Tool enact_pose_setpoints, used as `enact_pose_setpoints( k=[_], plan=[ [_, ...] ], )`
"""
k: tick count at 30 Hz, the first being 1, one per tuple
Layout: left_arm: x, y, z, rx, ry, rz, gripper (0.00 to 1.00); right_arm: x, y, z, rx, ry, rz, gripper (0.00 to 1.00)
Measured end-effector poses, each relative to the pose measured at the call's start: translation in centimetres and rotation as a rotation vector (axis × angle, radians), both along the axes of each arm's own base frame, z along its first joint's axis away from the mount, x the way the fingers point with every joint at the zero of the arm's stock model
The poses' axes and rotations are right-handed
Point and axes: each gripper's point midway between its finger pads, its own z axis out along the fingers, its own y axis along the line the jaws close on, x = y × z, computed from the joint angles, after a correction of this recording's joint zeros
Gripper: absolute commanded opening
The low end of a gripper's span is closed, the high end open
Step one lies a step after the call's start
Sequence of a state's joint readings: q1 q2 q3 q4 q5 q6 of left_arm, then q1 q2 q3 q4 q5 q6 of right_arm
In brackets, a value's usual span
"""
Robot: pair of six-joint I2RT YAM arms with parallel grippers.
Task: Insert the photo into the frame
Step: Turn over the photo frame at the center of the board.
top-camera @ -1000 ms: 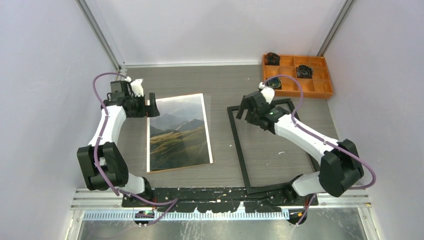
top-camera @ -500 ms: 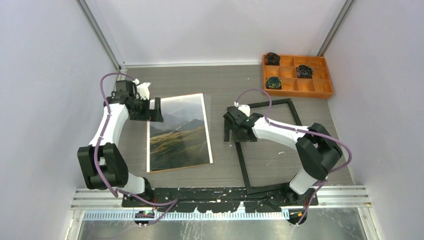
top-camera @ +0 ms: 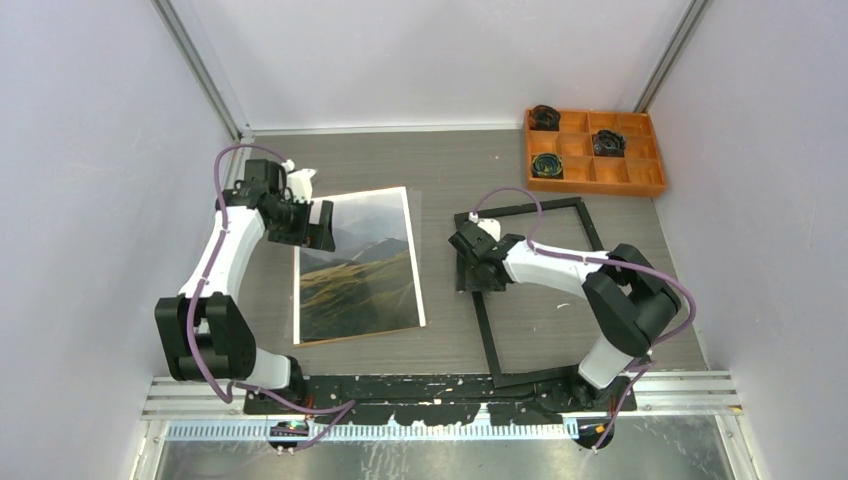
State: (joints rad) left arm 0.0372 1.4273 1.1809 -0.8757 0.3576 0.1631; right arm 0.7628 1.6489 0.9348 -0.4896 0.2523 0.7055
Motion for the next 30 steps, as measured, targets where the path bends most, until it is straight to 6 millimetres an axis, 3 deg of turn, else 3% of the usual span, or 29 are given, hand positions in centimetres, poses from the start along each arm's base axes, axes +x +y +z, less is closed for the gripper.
enact_pose_setpoints(
  k=[6, 13, 18, 23, 30],
  plan=[
    [-0.1, -0.2, 1.0, 0.008, -0.011, -0.011, 1.0, 0.5, 0.9, 0.2, 0.054, -0.014, -0.029, 0.32],
    [-0.4, -0.1, 1.5, 0.01, -0.004, -0.012, 1.0, 0.7, 4.3, 1.8, 0.162, -0.017, -0.031, 0.21],
    [-0.8, -0.1, 1.7, 0.016, 0.003, -0.023, 1.0, 1.2, 8.7, 5.5, 0.287, -0.042, -0.019, 0.17],
    [-1.1, -0.1, 2.1, 0.019, -0.002, -0.03, 1.0, 2.0, 13.4, 10.8, 0.442, -0.065, -0.003, 0.14],
    [-1.5, -0.2, 2.4, 0.01, 0.007, -0.034, 1.0, 2.6, 17.4, 17.8, 0.637, -0.08, 0.006, 0.13]
  ],
)
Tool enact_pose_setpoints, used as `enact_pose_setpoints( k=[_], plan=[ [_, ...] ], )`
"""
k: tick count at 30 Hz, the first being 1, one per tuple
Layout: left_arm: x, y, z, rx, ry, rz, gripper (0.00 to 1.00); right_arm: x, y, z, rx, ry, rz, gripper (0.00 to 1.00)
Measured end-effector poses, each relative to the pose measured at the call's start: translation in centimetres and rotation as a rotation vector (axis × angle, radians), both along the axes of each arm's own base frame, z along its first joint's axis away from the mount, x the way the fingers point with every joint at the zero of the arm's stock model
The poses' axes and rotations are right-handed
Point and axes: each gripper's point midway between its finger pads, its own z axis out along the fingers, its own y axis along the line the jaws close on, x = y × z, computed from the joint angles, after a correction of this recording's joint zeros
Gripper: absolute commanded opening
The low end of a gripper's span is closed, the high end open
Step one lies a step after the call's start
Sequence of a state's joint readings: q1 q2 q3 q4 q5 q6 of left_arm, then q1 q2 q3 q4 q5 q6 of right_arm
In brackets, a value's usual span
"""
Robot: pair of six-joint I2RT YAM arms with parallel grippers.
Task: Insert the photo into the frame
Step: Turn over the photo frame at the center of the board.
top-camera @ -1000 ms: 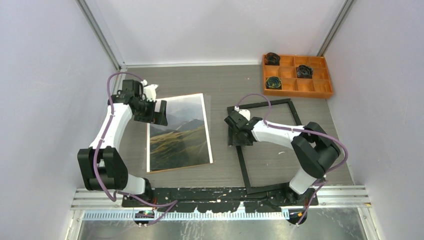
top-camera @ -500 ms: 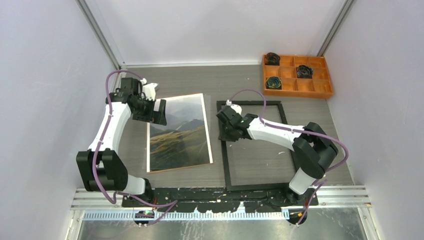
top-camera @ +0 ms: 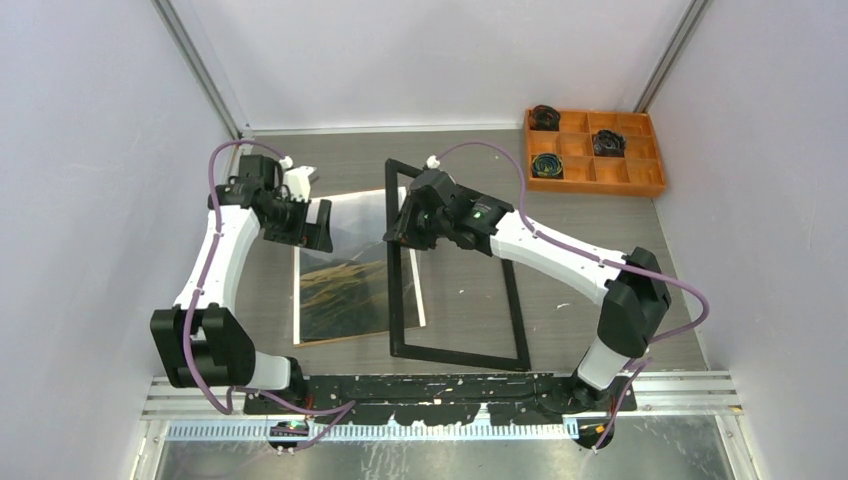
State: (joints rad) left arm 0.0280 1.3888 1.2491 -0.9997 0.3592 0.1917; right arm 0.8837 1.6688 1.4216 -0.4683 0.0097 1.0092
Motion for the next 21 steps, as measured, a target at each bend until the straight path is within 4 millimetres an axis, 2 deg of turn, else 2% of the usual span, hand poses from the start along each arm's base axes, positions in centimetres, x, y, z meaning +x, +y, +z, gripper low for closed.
enact_pose_setpoints(
  k=[5, 8, 14, 21],
  plan=[
    [0.1, -0.2, 0.8, -0.01, -0.017, -0.005, 1.0, 0.1, 1.7, 4.3, 0.107, -0.015, 0.02, 0.13],
    [0.1, -0.3, 1.3, -0.017, -0.03, -0.008, 1.0, 0.1, 2.3, 6.1, 0.167, -0.017, 0.033, 0.13],
    [0.0, -0.5, 1.9, -0.028, -0.05, -0.014, 1.0, 0.4, 3.2, 8.4, 0.298, 0.029, 0.034, 0.13],
    [-0.1, -0.8, 2.3, -0.038, -0.056, -0.02, 1.0, 2.7, 3.1, 11.6, 0.5, 0.067, -0.017, 0.13]
  ],
)
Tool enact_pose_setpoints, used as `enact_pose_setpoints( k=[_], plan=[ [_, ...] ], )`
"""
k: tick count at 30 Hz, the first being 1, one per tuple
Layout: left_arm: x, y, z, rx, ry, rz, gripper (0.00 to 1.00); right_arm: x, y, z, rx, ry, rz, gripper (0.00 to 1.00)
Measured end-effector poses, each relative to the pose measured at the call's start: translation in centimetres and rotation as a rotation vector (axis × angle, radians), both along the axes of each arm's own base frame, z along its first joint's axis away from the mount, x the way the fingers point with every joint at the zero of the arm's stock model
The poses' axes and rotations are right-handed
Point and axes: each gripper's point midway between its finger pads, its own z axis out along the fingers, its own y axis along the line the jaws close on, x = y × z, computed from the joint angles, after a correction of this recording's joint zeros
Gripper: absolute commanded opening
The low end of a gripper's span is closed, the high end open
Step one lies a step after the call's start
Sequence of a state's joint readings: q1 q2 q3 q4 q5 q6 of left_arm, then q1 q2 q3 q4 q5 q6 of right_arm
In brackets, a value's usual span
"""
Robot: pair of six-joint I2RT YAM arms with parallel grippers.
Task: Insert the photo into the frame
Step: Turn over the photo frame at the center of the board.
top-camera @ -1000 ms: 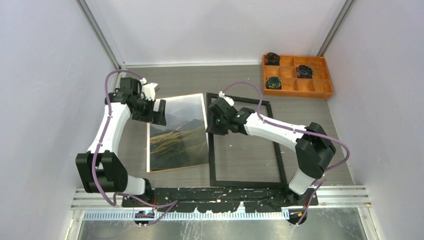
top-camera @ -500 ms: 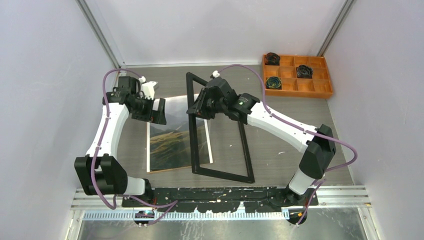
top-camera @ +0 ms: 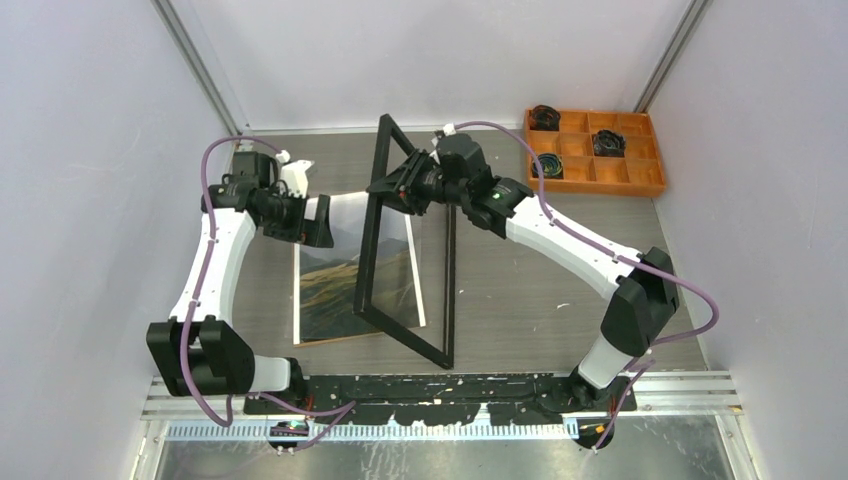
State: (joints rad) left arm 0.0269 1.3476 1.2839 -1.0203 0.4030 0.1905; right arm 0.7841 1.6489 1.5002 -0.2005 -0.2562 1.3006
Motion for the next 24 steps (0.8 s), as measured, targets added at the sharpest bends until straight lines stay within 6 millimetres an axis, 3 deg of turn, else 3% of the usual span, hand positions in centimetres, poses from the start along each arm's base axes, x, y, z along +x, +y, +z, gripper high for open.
enact_pose_setpoints(
  k=[5, 10, 16, 20, 24],
  plan=[
    [0.0, -0.3, 0.8, -0.014, -0.021, -0.004, 1.0, 1.1, -0.4, 1.9, 0.092, 0.015, -0.01, 0.14],
    [0.0, -0.8, 1.6, -0.028, -0.04, -0.013, 1.0, 0.8, -0.2, 3.0, 0.145, 0.016, 0.03, 0.15],
    [-0.1, -1.2, 1.8, -0.039, -0.037, -0.012, 1.0, 0.4, -0.6, 2.4, 0.18, 0.015, 0.085, 0.16],
    [-0.1, -2.2, 2.2, -0.045, -0.044, -0.037, 1.0, 0.6, -1.7, 1.8, 0.21, 0.001, 0.091, 0.22],
    [0.0, -3.3, 3.2, -0.059, -0.065, -0.057, 1.0, 1.0, -3.5, 2.3, 0.245, -0.013, 0.072, 0.35]
  ],
)
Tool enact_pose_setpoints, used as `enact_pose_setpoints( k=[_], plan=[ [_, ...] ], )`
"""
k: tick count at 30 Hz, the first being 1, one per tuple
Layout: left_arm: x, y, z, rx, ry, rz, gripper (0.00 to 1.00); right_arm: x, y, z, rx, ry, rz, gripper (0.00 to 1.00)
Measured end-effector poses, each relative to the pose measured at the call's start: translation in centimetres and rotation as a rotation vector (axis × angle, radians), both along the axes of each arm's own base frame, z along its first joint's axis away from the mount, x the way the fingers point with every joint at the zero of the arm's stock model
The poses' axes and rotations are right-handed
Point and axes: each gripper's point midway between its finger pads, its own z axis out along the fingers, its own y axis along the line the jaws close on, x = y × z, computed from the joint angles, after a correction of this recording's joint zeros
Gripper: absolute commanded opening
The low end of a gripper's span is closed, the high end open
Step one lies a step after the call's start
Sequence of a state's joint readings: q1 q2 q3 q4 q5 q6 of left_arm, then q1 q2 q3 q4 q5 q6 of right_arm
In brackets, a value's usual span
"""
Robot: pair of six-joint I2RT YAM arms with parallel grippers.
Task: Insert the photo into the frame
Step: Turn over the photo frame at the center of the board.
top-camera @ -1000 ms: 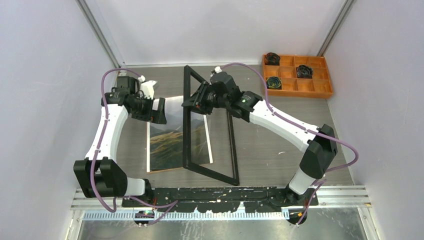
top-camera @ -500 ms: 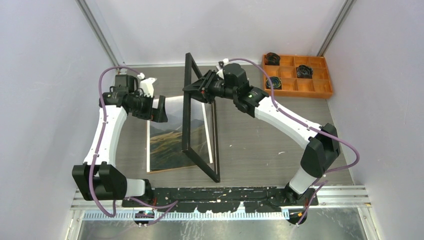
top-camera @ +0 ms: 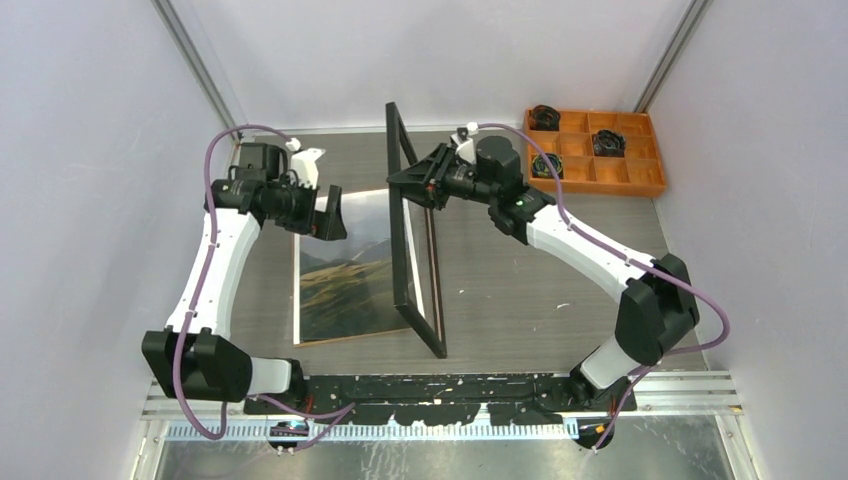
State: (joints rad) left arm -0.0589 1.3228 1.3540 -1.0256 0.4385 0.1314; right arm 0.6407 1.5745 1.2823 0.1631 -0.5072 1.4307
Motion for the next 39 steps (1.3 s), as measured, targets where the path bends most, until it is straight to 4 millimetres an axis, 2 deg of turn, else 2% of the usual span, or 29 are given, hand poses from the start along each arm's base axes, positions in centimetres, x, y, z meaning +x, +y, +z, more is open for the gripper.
enact_pose_setpoints(
  k=[5, 8, 11, 17, 18, 19, 24, 28, 33, 39],
  plan=[
    [0.4, -1.7, 2.1, -0.048, -0.04, -0.015, 1.0, 0.3, -1.8, 0.6, 0.014, 0.008, -0.025, 0.46],
    [0.5, -3.6, 3.8, -0.091, -0.07, -0.042, 1.0, 0.4, -2.4, 0.6, 0.003, 0.013, -0.032, 0.47],
    [0.3, -6.0, 5.6, -0.125, -0.108, -0.094, 1.0, 0.2, -2.6, 0.0, -0.021, 0.026, -0.026, 0.48],
    [0.1, -10.5, 8.5, -0.156, -0.158, -0.199, 1.0, 0.0, -3.5, -2.4, -0.107, 0.071, -0.024, 0.6],
    [0.2, -10.8, 8.5, -0.152, -0.154, -0.202, 1.0, -0.1, -3.7, -2.6, -0.118, 0.077, -0.024, 0.66],
    [0.4, -11.2, 8.4, -0.157, -0.148, -0.203, 1.0, -0.1, -4.0, -2.6, -0.128, 0.078, -0.027, 0.69],
    [1.3, -11.9, 7.0, -0.144, -0.107, -0.2, 1.0, -0.6, -4.7, -2.6, -0.162, 0.072, -0.023, 0.76],
    [1.8, -12.5, 6.1, -0.132, -0.082, -0.193, 1.0, -1.0, -5.3, -1.6, -0.171, 0.051, -0.021, 0.78],
    [3.0, -13.9, 6.0, -0.129, -0.086, -0.206, 1.0, -1.7, -6.4, 0.2, -0.164, 0.014, -0.032, 0.81],
    [4.5, -15.0, 6.0, -0.122, -0.094, -0.212, 1.0, -2.4, -7.3, 1.2, -0.196, -0.019, -0.023, 0.81]
  ],
)
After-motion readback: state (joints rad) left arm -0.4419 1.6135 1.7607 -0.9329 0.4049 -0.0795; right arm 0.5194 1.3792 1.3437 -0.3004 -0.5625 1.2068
